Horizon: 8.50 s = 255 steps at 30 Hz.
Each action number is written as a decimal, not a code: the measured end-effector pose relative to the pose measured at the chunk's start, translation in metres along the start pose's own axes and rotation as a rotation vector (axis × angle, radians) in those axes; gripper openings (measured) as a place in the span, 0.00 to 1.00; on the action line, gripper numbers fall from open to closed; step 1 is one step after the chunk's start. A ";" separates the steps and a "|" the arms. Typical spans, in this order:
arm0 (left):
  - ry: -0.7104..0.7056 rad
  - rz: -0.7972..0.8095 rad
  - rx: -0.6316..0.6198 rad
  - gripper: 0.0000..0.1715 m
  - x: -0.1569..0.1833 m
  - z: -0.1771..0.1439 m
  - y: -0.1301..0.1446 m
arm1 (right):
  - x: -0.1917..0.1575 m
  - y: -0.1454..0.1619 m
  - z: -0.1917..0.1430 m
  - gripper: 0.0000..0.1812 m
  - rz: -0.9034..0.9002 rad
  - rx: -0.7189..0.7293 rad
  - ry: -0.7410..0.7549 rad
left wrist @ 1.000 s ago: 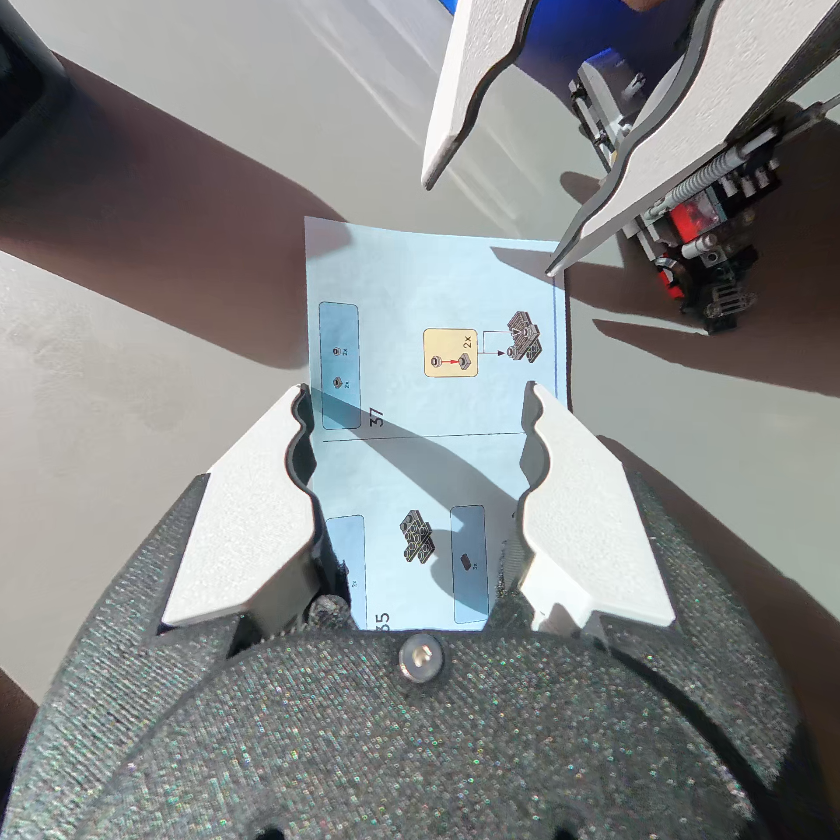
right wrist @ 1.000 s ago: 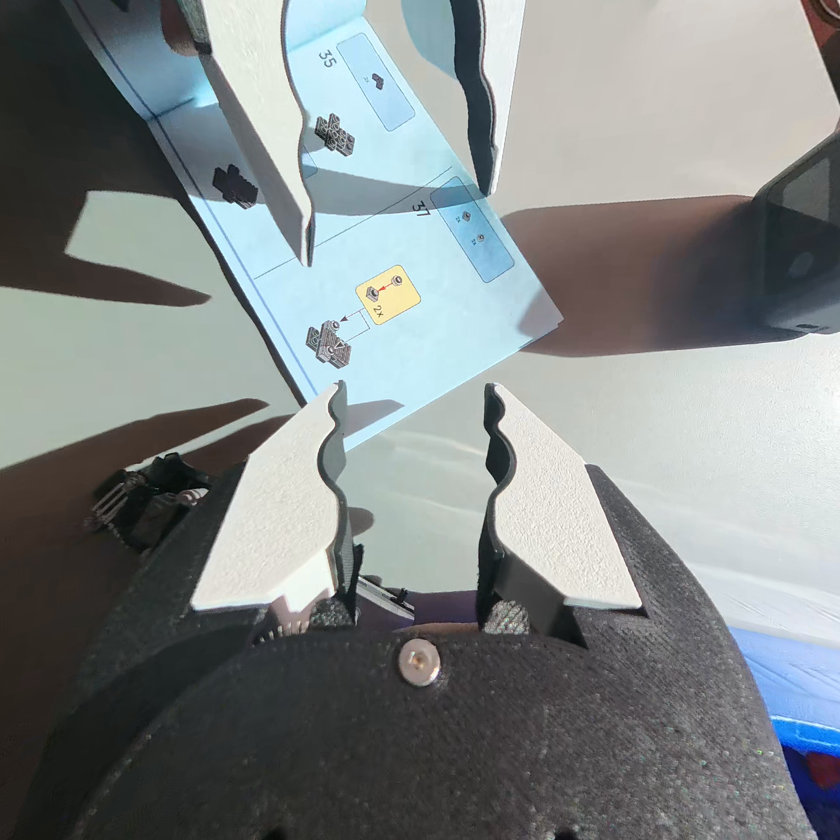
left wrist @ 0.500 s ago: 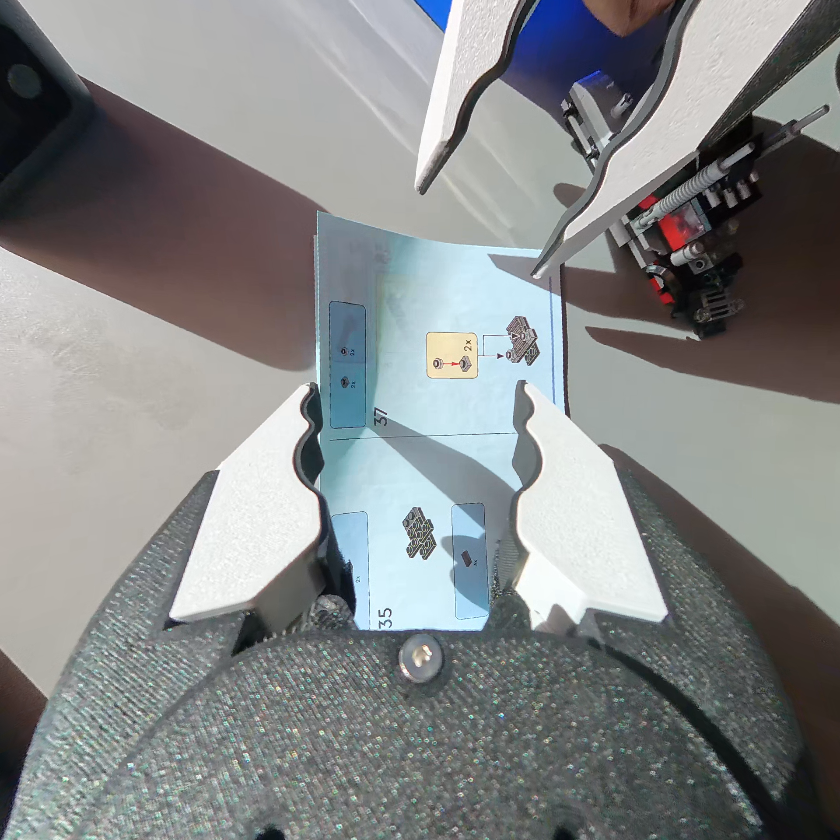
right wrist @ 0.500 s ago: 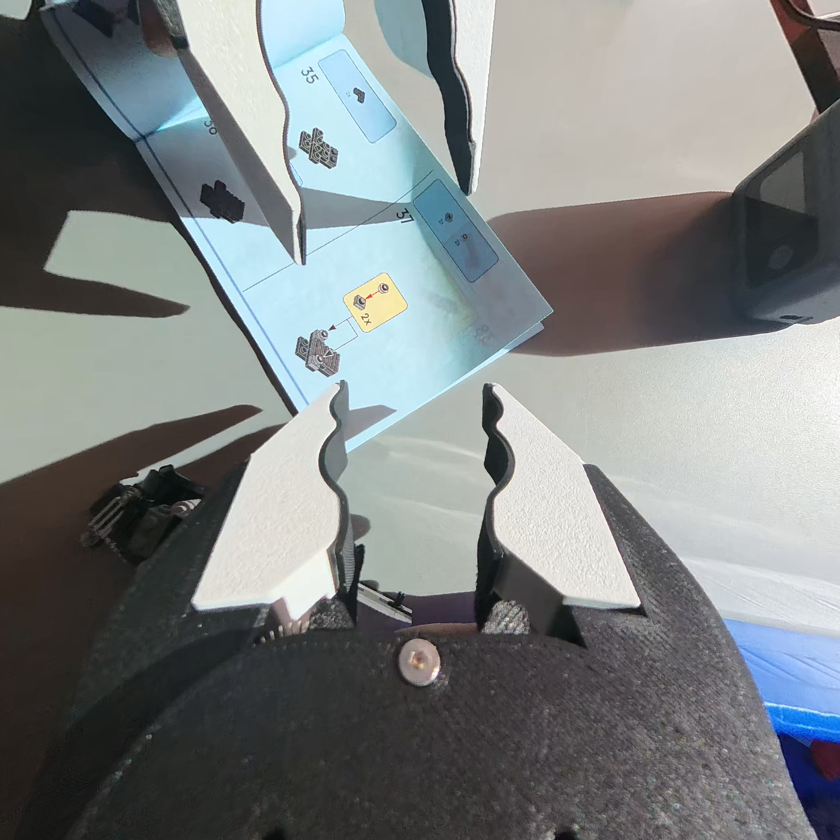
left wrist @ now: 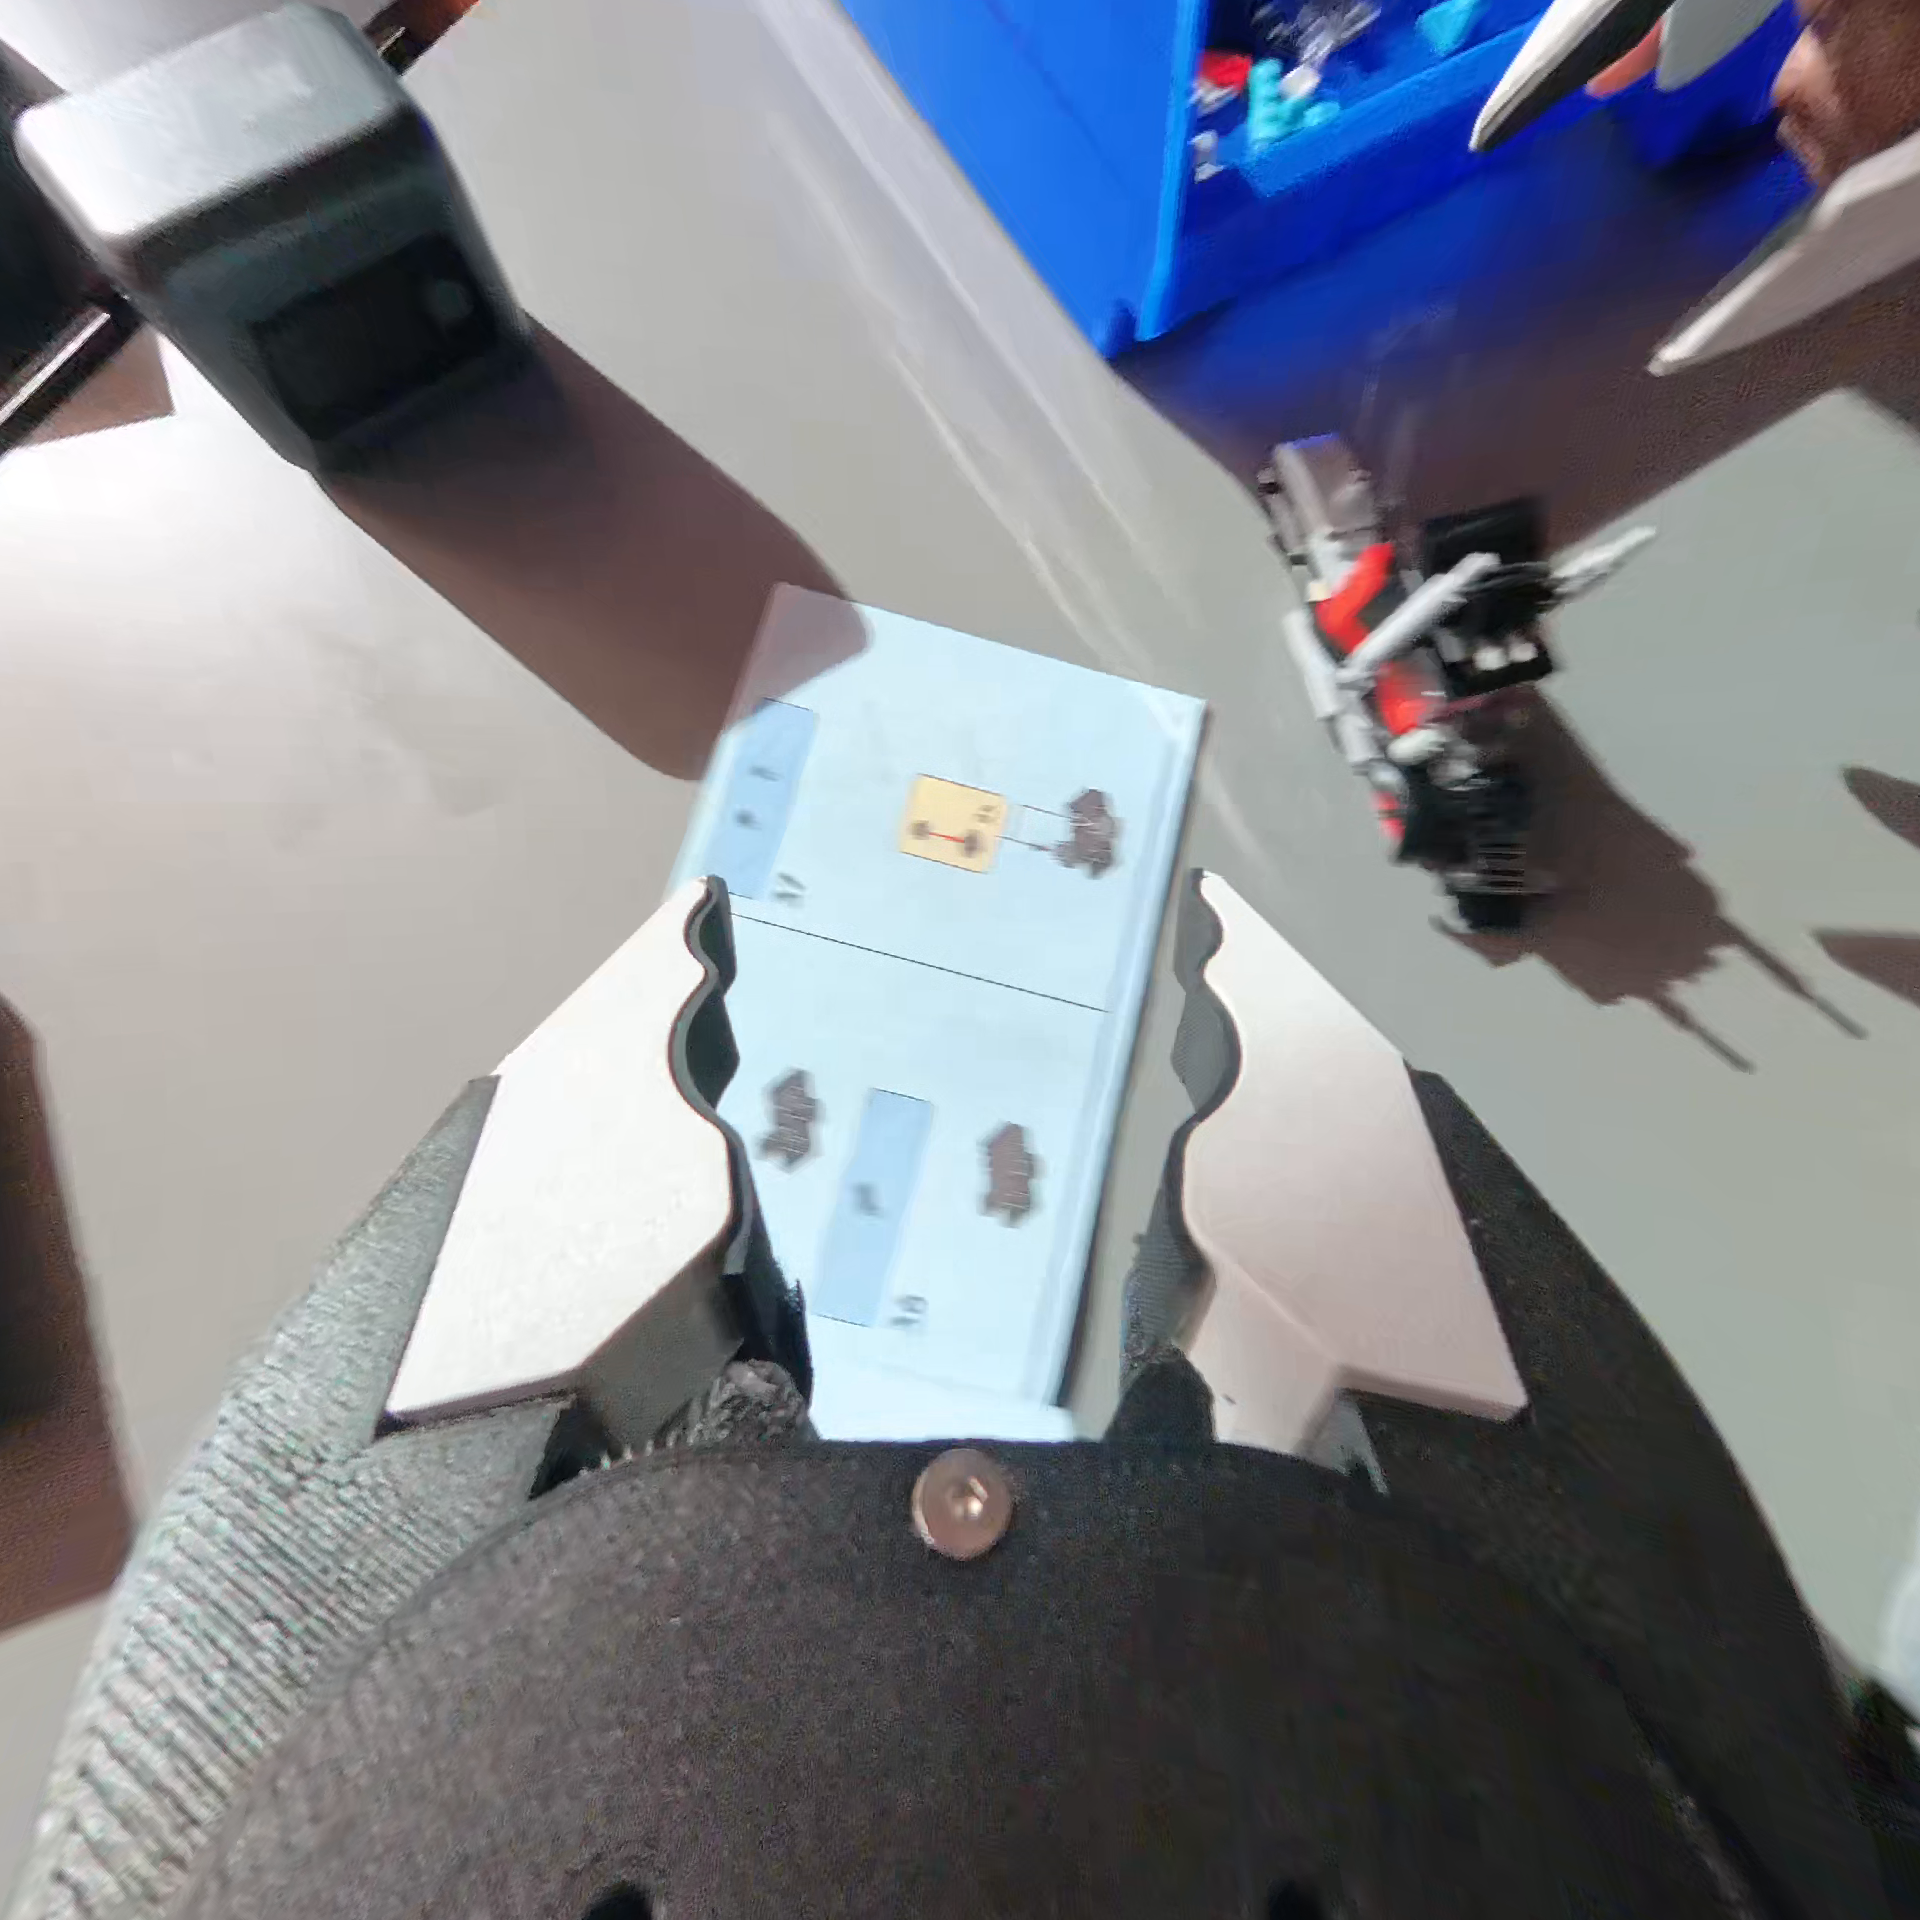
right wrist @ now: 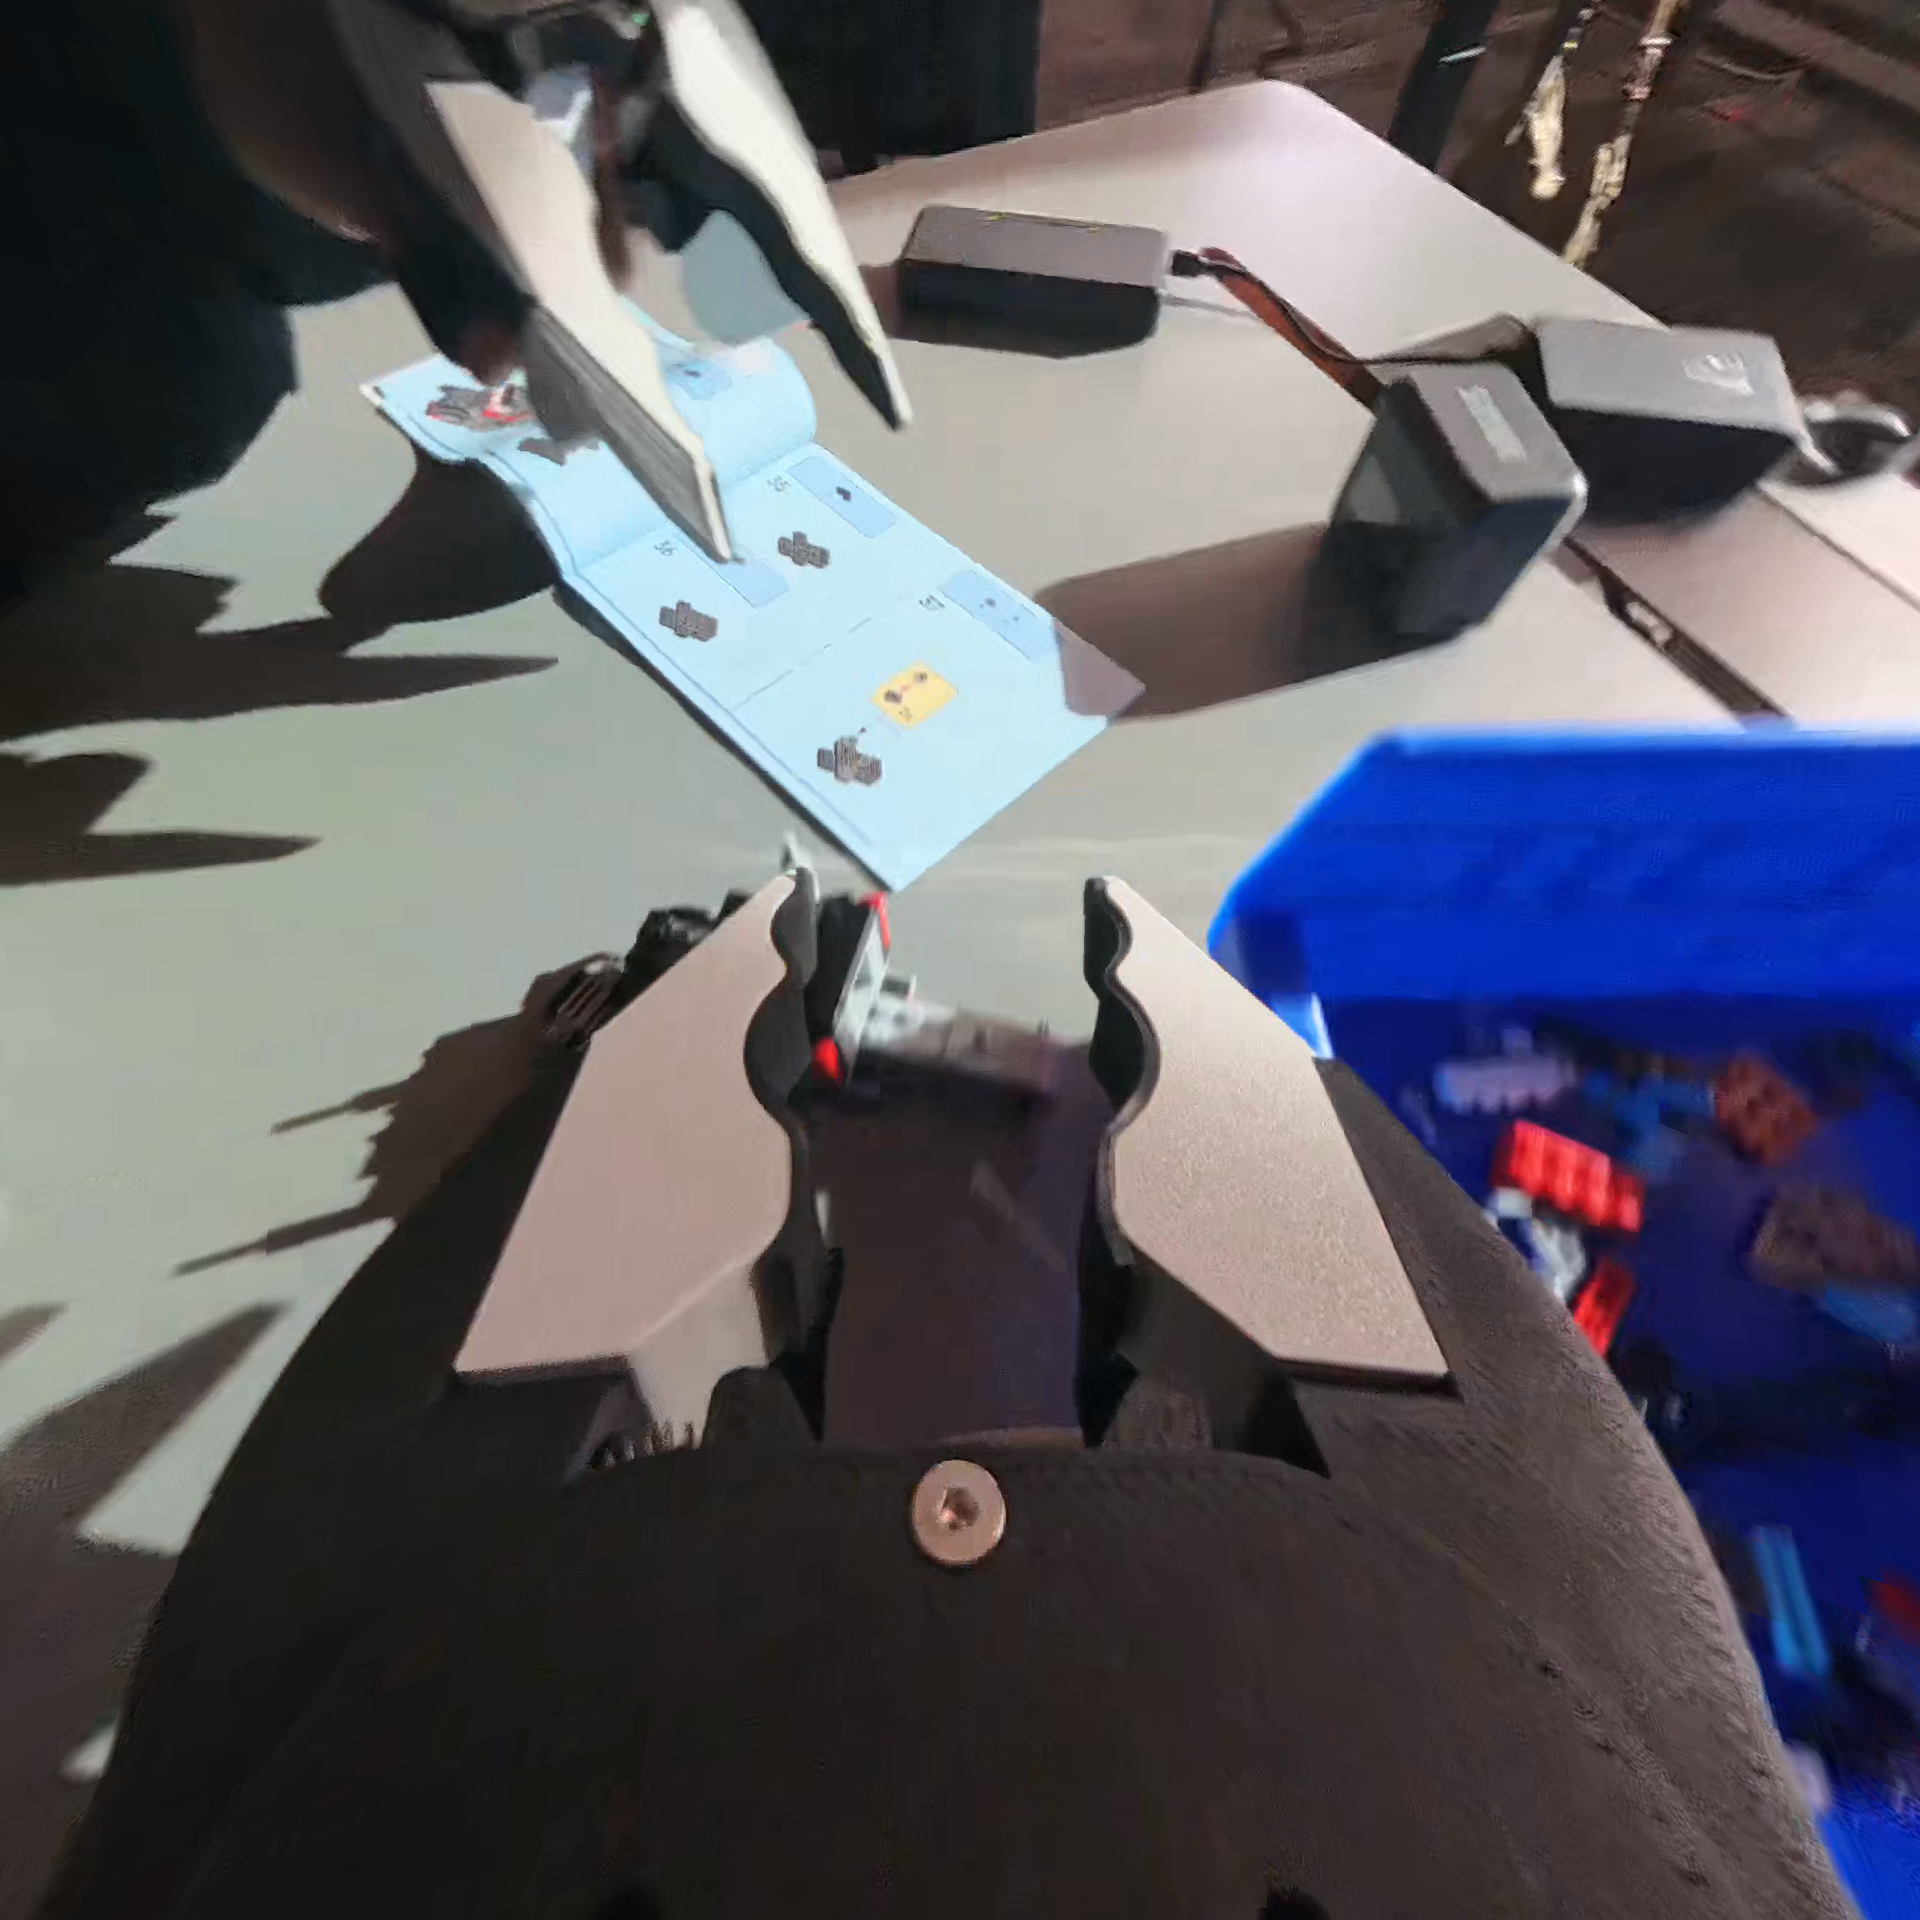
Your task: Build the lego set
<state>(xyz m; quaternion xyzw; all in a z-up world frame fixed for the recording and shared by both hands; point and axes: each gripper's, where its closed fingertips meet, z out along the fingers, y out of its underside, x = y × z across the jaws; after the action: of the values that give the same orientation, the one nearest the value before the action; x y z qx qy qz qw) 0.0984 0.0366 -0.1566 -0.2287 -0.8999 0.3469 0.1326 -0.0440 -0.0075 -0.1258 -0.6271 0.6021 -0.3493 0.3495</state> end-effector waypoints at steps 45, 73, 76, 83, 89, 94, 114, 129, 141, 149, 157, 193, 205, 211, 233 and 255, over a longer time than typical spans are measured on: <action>0.226 -0.200 0.139 0.09 0.165 0.053 0.028 | -0.104 0.083 0.010 0.23 -0.200 -0.105 -0.099; 0.308 -0.264 0.195 0.12 0.163 0.032 0.040 | -0.123 0.083 0.041 0.11 -0.281 -0.210 -0.240; 0.316 -0.361 0.250 0.13 0.154 0.027 0.035 | -0.120 0.075 0.037 0.11 -0.255 -0.148 -0.235; 0.667 -0.748 0.545 0.16 0.155 -0.002 -0.007 | -0.104 0.016 0.003 0.10 -0.266 0.299 -0.093; 0.688 -0.755 0.538 0.18 0.163 0.006 -0.022 | -0.108 0.014 0.005 0.10 -0.449 0.303 0.001; 0.650 -0.713 0.495 0.15 0.164 0.012 -0.019 | -0.113 0.011 0.008 0.10 -0.533 0.314 0.026; -0.062 -0.100 0.598 0.06 0.139 0.010 -0.023 | -0.101 -0.012 0.004 0.10 0.388 0.309 -0.067; -0.209 0.065 0.593 0.06 0.146 0.010 -0.024 | -0.101 -0.011 0.013 0.05 0.394 0.312 0.021; 0.018 -0.109 0.634 0.06 0.153 0.008 -0.023 | -0.106 -0.012 0.010 0.05 0.392 0.349 -0.129; -0.050 -0.107 0.582 0.06 0.150 0.012 -0.019 | -0.104 -0.008 0.013 0.04 0.272 0.295 -0.003; -0.074 -0.104 0.587 0.06 0.150 0.013 -0.019 | -0.104 -0.007 0.012 0.04 0.263 0.307 0.043; -0.072 -0.179 0.517 0.06 0.143 0.016 -0.003 | -0.103 0.012 0.004 0.00 0.314 0.294 0.019; 0.211 -0.507 0.602 0.06 0.124 -0.023 0.029 | -0.113 0.048 0.024 0.00 0.270 0.037 -0.001; 0.144 -0.664 0.743 0.06 0.084 -0.068 0.058 | -0.127 0.035 0.035 0.00 0.260 0.056 -0.087; -0.016 -0.970 1.009 0.05 0.071 -0.051 0.031 | -0.143 -0.047 0.102 0.06 0.048 0.268 0.152; -0.045 -0.912 0.944 0.05 0.074 -0.045 0.031 | -0.141 -0.043 0.101 0.05 0.056 0.245 0.163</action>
<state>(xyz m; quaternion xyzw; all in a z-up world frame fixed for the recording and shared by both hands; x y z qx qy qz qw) 0.0624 0.1198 -0.1391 0.2659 -0.6602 0.6180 0.3338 0.0602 0.1365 -0.1427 -0.5322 0.5988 -0.4601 0.3829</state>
